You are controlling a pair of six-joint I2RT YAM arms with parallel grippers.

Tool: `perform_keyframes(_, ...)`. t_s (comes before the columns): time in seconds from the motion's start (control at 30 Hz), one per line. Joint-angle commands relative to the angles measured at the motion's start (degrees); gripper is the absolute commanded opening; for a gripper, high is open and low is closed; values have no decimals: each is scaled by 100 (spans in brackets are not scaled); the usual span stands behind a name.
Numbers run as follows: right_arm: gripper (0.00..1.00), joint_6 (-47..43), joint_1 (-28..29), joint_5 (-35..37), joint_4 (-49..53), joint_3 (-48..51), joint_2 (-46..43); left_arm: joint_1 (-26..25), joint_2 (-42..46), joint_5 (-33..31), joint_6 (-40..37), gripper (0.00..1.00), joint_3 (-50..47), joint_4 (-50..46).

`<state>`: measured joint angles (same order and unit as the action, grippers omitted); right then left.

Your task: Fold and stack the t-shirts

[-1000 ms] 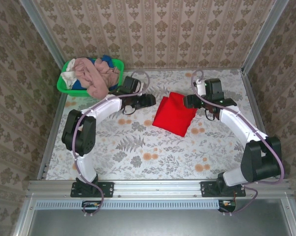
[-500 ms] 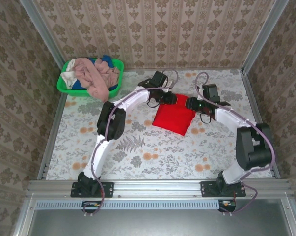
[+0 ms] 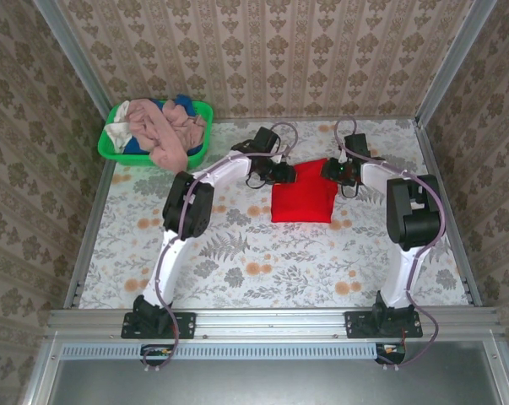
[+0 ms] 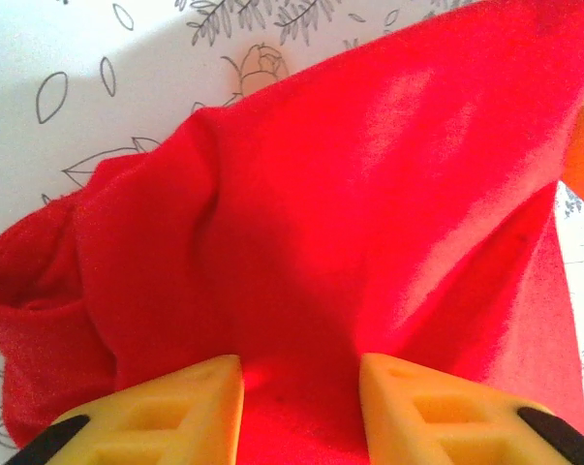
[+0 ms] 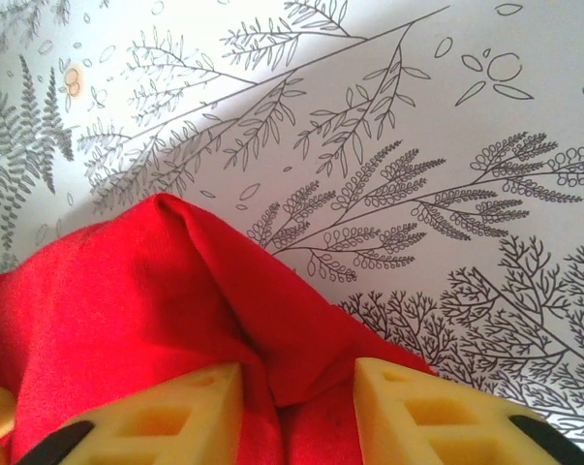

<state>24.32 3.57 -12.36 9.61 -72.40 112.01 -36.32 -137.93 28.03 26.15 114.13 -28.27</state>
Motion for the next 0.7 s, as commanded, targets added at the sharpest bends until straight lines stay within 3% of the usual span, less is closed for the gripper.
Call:
perform_keyframes(0.0,48,95,9,167,43,413,-799,-51,589,87,182,42,-314,208)
perform_keyframes(0.1,69,-6,135,462,51,894,-1429,-51,1057,67,391,50,-804,691)
perform_keyframes(0.23,84,-311,456,890,362,1252,-1942,-11,1819,-255,529,63,-1602,1218)
perform_keyframes(0.4,85,-642,1140,1755,756,1188,-2101,61,3071,-1364,119,77,-3124,1749)
perform_keyframes(0.53,84,-799,1931,2426,1111,647,-1657,144,4274,-2315,-270,81,-4553,1879)
perform_keyframes(0.67,82,-777,2524,2635,1279,85,-1062,297,5452,-2818,-489,85,-5695,1823)
